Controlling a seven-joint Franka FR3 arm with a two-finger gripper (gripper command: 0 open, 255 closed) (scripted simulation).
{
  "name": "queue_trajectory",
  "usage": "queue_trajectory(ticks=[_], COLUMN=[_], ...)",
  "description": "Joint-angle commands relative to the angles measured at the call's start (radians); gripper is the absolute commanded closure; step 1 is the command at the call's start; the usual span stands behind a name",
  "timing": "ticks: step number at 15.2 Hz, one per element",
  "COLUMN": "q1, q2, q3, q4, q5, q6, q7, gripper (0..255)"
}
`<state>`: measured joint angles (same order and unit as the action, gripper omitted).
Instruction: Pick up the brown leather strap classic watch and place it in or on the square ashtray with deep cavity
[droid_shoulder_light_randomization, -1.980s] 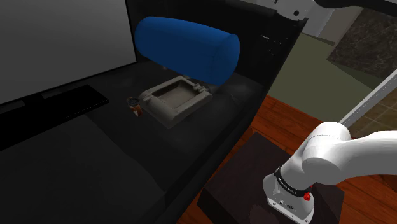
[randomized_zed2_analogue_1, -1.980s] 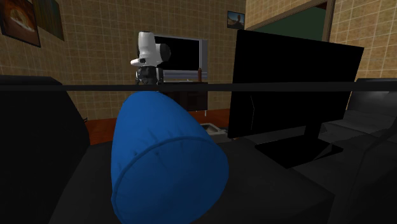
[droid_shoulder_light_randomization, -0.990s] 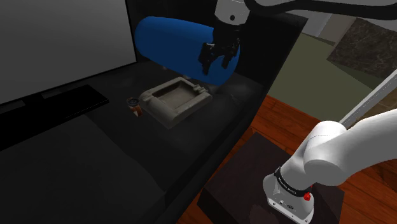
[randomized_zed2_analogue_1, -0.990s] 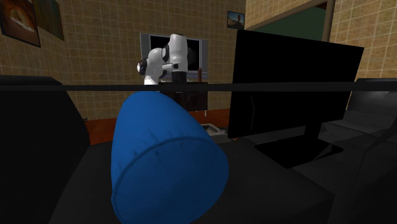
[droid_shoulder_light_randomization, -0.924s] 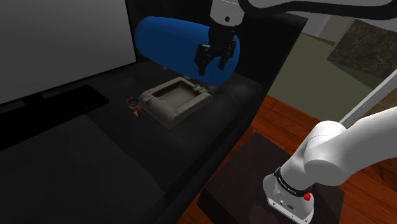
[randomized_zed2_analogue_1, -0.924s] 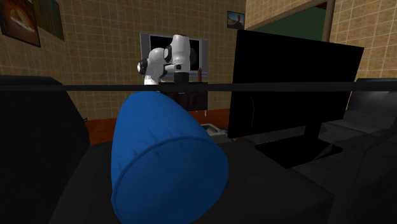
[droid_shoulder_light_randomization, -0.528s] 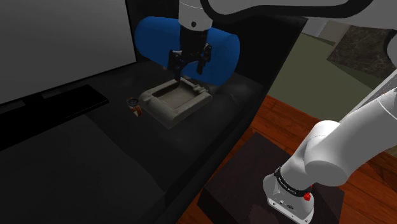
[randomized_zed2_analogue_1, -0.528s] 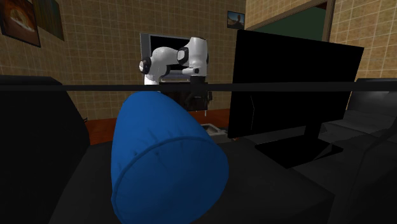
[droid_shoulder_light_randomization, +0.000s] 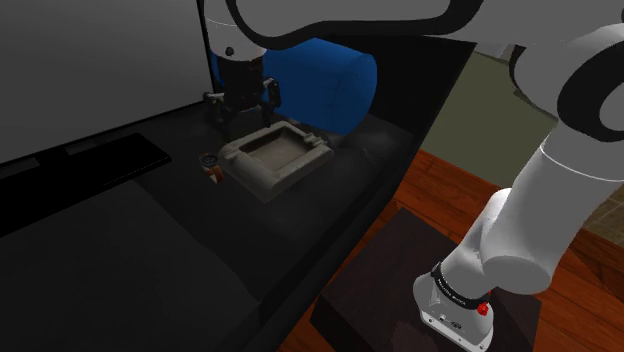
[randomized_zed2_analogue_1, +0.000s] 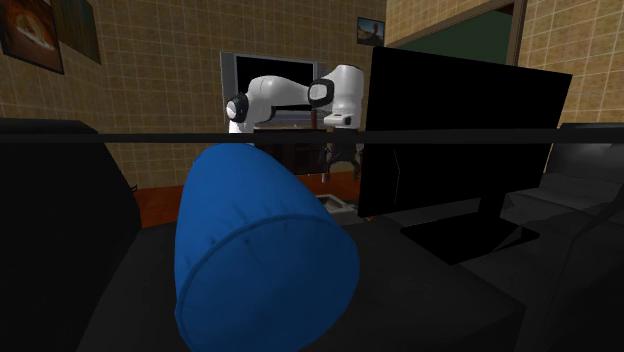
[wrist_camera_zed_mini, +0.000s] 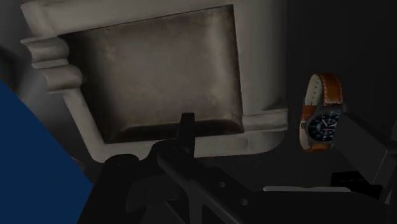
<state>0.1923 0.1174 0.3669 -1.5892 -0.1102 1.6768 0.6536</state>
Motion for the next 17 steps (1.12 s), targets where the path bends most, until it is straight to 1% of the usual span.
queue_trajectory(ticks=[1,6,13,17], q1=[0.027,0.125,0.105,0.103], q2=[0.091,0.328,0.304,0.302], q3=[0.013,0.024,0.021,0.02], q4=[0.097,0.386,0.254,0.245], q5=[-0.034,-0.118,-0.11,-0.11], q6=[-0.026,-0.121,-0.014,-0.005], q7=[0.034,0.099,0.103,0.103], gripper=[0,0,0,0])
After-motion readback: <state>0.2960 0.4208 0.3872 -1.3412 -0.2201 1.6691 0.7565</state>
